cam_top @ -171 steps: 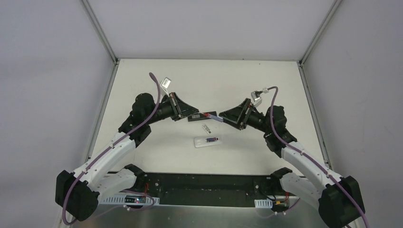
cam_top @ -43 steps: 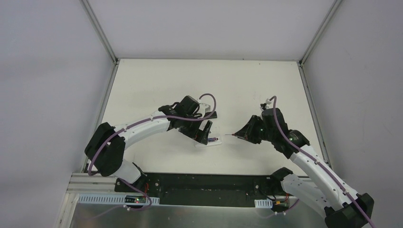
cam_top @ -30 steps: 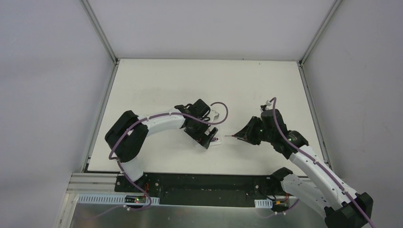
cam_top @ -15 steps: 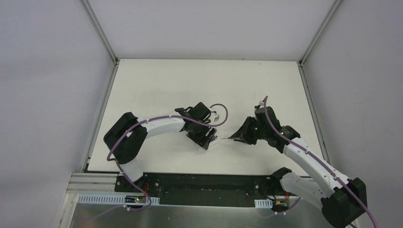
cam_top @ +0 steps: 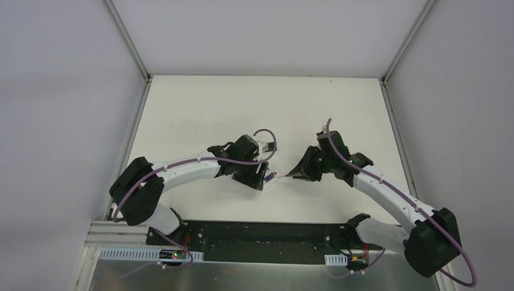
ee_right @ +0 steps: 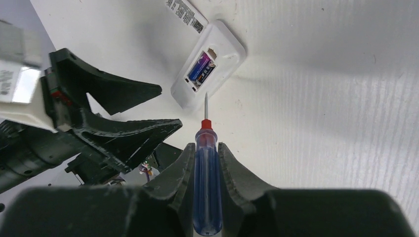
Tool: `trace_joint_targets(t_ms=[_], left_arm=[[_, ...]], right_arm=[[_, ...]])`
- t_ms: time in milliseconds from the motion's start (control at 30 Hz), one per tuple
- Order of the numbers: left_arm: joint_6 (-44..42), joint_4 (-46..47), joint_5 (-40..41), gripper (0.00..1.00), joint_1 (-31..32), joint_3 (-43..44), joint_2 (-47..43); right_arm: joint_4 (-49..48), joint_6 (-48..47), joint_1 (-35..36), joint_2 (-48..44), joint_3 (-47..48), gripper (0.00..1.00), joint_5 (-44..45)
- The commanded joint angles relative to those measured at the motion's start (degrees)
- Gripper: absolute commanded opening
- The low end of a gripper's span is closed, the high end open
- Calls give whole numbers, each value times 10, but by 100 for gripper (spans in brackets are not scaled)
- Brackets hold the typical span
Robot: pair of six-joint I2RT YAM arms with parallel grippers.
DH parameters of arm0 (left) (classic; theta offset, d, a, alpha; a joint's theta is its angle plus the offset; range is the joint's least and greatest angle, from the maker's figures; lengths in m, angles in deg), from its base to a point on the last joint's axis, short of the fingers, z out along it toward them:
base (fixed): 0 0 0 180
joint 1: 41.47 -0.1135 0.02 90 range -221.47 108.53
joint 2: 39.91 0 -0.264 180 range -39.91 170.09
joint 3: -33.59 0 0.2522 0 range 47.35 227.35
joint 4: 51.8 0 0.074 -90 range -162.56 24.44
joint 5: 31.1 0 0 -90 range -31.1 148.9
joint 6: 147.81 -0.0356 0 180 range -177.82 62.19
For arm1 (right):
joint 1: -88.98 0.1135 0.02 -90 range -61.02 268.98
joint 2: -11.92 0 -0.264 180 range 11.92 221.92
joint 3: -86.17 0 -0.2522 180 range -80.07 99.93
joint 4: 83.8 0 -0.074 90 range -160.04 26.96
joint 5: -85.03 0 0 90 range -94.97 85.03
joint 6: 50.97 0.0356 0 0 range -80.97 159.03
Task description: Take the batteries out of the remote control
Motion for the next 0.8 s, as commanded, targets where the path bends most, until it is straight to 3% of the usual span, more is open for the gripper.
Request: trace_joint_targets(t_ms=[0, 100, 300, 767], left_arm=[[57, 44, 72, 62, 2, -19, -64], [71, 48, 84, 59, -12, -30, -79], [61, 63, 18, 56, -53, -33, -59], [77, 90, -30, 48, -55, -20, 6]], right_arm=[[-22, -7, 11, 22, 35, 0, -12], [-30, -2, 16, 39, 44, 0, -14], [-44, 6, 31, 72, 61, 0, -12], [21, 19, 85, 131, 124, 0, 66]])
